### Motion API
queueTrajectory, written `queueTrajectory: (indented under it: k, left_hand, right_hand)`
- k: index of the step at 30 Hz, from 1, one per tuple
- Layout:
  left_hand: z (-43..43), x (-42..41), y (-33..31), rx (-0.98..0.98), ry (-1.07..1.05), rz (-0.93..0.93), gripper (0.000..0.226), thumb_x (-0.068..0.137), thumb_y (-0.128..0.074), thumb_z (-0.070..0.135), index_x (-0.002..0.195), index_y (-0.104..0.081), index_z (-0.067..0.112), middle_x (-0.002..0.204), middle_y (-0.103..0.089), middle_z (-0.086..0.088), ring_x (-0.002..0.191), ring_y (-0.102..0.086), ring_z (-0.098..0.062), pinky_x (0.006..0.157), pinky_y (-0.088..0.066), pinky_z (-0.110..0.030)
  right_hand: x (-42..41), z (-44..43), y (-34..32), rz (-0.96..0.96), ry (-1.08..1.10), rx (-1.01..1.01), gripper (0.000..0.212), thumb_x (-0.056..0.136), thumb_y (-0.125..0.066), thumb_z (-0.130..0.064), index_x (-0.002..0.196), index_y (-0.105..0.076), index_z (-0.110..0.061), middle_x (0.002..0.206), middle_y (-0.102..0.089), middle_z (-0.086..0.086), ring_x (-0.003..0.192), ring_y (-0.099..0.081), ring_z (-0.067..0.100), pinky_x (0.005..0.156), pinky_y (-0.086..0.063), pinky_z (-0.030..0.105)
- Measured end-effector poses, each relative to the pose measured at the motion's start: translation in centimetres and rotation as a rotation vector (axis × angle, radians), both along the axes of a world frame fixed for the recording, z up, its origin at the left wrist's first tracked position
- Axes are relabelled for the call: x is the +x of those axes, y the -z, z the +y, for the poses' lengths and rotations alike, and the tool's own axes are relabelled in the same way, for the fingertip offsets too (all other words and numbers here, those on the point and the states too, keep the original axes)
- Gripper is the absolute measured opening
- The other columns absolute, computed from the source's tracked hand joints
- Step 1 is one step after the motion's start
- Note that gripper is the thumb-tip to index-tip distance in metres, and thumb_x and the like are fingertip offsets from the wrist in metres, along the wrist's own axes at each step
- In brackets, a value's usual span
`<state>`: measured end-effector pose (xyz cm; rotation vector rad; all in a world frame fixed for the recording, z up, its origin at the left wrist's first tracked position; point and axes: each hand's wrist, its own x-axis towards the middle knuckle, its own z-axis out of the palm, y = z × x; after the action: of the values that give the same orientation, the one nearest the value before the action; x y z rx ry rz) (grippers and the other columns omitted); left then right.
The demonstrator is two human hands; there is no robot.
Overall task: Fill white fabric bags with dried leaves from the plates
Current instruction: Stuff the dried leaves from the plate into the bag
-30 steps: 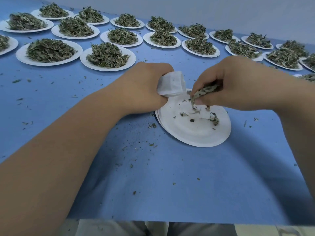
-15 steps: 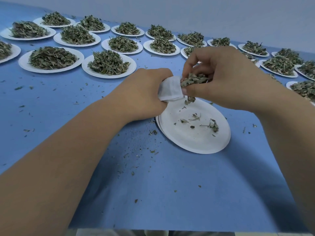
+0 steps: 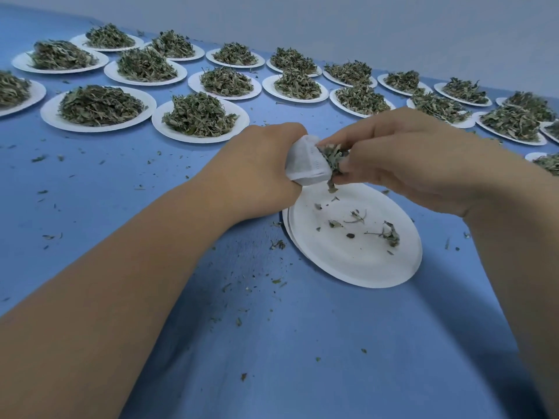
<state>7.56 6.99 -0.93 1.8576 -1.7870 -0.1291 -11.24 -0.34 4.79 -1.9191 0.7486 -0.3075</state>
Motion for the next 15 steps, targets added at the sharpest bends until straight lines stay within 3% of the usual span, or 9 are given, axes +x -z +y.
queueTrajectory:
  k: [2, 4, 8, 10, 13, 15]
  left_hand:
    - [0.0, 0.0, -0.1, 0.011, -0.012, 0.005, 0.03, 0.078, -0.069, 0.021, 0.106, -0.057, 0.022, 0.092, -0.062, 0.002, 0.087, -0.058, -0.023, 0.075, -0.053, -0.047]
    - [-0.1, -0.1, 0.0, 0.014, -0.023, 0.016, 0.027, 0.079, -0.068, 0.021, 0.104, -0.058, 0.021, 0.09, -0.062, 0.003, 0.085, -0.058, -0.022, 0.074, -0.053, -0.047]
    - [-0.2, -0.1, 0.1, -0.006, -0.021, 0.047, 0.024, 0.08, -0.069, 0.022, 0.102, -0.059, 0.024, 0.088, -0.061, 0.005, 0.084, -0.058, -0.021, 0.069, -0.051, -0.04]
    - [-0.2, -0.2, 0.2, -0.014, -0.014, 0.063, 0.028, 0.08, -0.07, 0.023, 0.107, -0.061, 0.027, 0.092, -0.063, 0.006, 0.086, -0.058, -0.02, 0.069, -0.051, -0.038]
    - [-0.2, -0.2, 0.3, -0.032, -0.003, 0.073, 0.031, 0.081, -0.072, 0.026, 0.11, -0.062, 0.031, 0.094, -0.063, 0.008, 0.086, -0.058, -0.017, 0.069, -0.051, -0.035]
    - [-0.2, -0.3, 0.3, -0.034, 0.007, 0.073, 0.032, 0.081, -0.072, 0.027, 0.111, -0.061, 0.032, 0.094, -0.063, 0.009, 0.086, -0.057, -0.015, 0.07, -0.05, -0.033]
  right_hand:
    - [0.0, -0.4, 0.2, -0.057, -0.03, 0.093, 0.023, 0.1, -0.055, -0.002, 0.108, -0.076, -0.003, 0.108, -0.078, 0.01, 0.105, -0.073, 0.023, 0.09, -0.058, 0.023]
    - [0.0, -0.7, 0.6, -0.073, 0.005, 0.023, 0.021, 0.1, -0.057, -0.004, 0.108, -0.076, -0.007, 0.104, -0.079, 0.005, 0.101, -0.075, 0.017, 0.087, -0.057, 0.02]
    - [-0.1, -0.4, 1.5, -0.084, 0.143, -0.217, 0.017, 0.093, -0.072, -0.007, 0.101, -0.081, -0.019, 0.084, -0.079, -0.001, 0.065, -0.072, 0.003, 0.06, -0.051, 0.01]
    - [-0.1, -0.3, 2.0, -0.068, 0.194, -0.319, 0.012, 0.088, -0.078, -0.015, 0.096, -0.081, -0.024, 0.08, -0.078, -0.001, 0.061, -0.07, 0.008, 0.054, -0.049, 0.014]
    - [0.2, -0.2, 2.4, -0.08, 0.271, -0.347, 0.013, 0.082, -0.084, -0.016, 0.092, -0.076, -0.021, 0.082, -0.078, -0.005, 0.077, -0.076, 0.015, 0.078, -0.062, 0.033]
    - [0.3, -0.2, 2.6, -0.088, 0.328, -0.362, 0.02, 0.078, -0.088, -0.021, 0.089, -0.071, -0.02, 0.083, -0.078, -0.006, 0.08, -0.076, 0.015, 0.081, -0.062, 0.039]
